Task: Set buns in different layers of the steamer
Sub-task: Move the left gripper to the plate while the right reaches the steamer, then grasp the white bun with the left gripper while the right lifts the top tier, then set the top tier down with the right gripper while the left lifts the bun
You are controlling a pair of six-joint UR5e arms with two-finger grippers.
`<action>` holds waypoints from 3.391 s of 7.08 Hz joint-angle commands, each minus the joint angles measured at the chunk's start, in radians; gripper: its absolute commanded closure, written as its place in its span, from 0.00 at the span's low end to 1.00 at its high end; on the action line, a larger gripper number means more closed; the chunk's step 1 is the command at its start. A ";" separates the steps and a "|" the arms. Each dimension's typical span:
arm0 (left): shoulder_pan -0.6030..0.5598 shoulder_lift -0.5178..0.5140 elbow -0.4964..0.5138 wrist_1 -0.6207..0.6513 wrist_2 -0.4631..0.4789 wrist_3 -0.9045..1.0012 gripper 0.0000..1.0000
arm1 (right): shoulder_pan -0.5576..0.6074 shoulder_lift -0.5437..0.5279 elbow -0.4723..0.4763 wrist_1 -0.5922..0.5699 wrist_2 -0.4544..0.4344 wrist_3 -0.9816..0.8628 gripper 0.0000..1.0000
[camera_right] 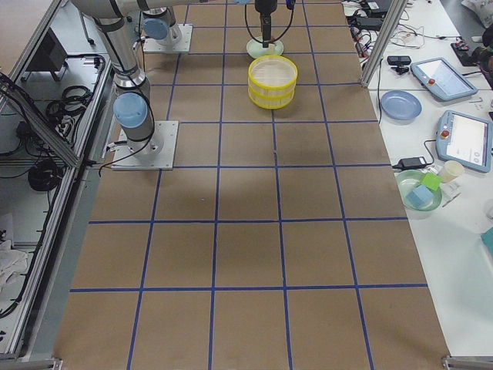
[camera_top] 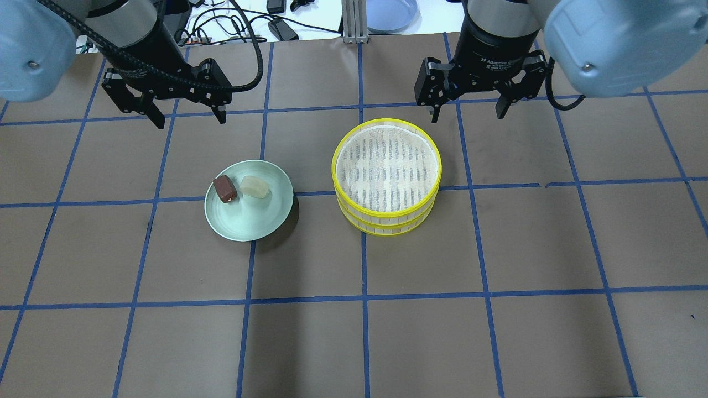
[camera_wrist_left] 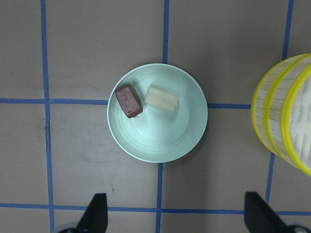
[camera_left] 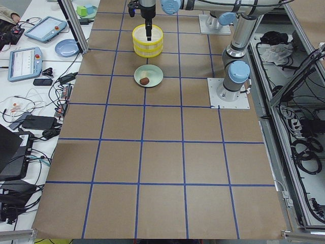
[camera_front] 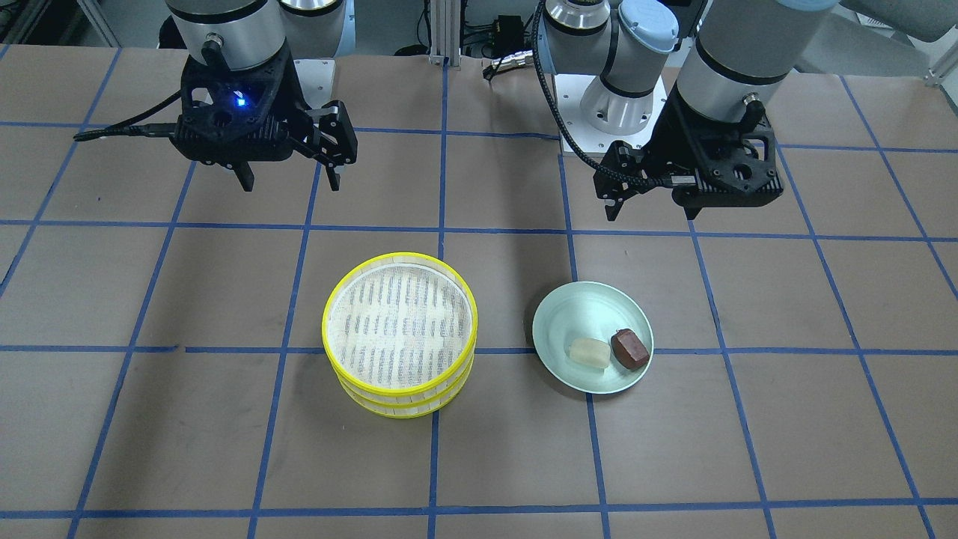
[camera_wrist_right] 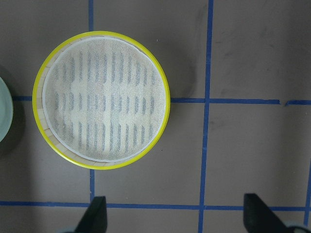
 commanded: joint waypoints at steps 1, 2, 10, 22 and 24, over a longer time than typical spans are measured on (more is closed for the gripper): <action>-0.009 -0.001 -0.014 0.001 -0.005 -0.005 0.00 | 0.000 0.001 0.000 0.000 0.006 -0.012 0.00; 0.003 -0.018 -0.035 0.004 -0.006 0.005 0.00 | 0.000 0.001 0.002 0.000 0.006 -0.012 0.00; 0.002 -0.435 -0.223 0.553 -0.013 -0.007 0.00 | 0.005 0.218 0.193 -0.292 0.003 0.010 0.00; -0.024 -0.409 -0.250 0.550 -0.037 -0.019 1.00 | -0.263 0.189 0.190 -0.218 -0.005 -0.111 1.00; -0.030 -0.351 -0.230 0.550 -0.034 -0.013 1.00 | -0.426 0.197 0.199 -0.195 -0.093 -0.364 1.00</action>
